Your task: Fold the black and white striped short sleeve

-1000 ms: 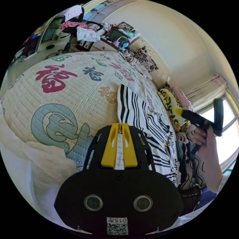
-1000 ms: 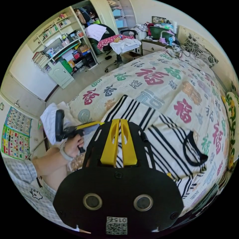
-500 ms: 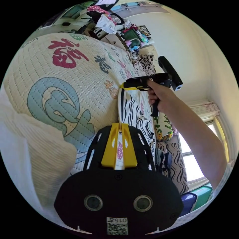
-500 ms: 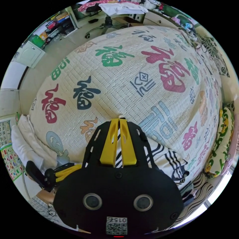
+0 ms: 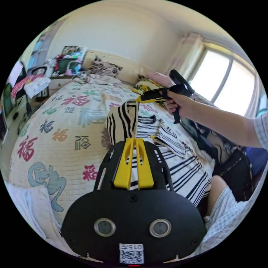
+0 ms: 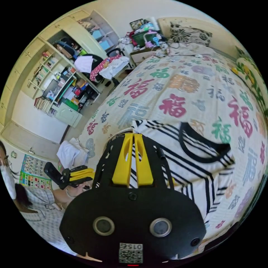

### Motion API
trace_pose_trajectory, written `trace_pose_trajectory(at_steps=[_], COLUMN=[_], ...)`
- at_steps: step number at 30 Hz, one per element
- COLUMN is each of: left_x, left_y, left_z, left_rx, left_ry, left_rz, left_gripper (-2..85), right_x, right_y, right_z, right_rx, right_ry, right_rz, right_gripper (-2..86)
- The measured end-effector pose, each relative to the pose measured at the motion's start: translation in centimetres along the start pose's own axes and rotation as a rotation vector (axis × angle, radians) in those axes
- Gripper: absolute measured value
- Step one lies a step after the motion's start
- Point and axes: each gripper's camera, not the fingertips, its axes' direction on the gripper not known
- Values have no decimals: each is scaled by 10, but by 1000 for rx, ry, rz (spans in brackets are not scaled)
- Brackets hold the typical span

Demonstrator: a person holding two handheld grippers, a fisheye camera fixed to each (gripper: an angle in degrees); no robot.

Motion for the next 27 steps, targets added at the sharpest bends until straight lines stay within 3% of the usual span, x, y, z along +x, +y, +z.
trace_pose_trajectory(at_steps=[4,9,15,21,27], left_x=[80,123,138,130,127], left_y=[39,86,96,117,151], left_z=[63,121,114,190,160], left_rx=[-163,-375,-283,-453,-347], left_ry=[-4,14,-44,-67,-51], left_rz=[156,226,216,195,189], left_gripper=[-1,9,25,1,-7], right_x=[77,138,132,110,86], right_y=[66,110,94,78,109], right_z=[-8,-7,-18,14,-13], right_rx=[-21,-87,-31,-204,-195], right_ry=[24,97,72,108,188], right_rz=[172,375,228,66,-194], right_gripper=[-5,10,56,1,-8])
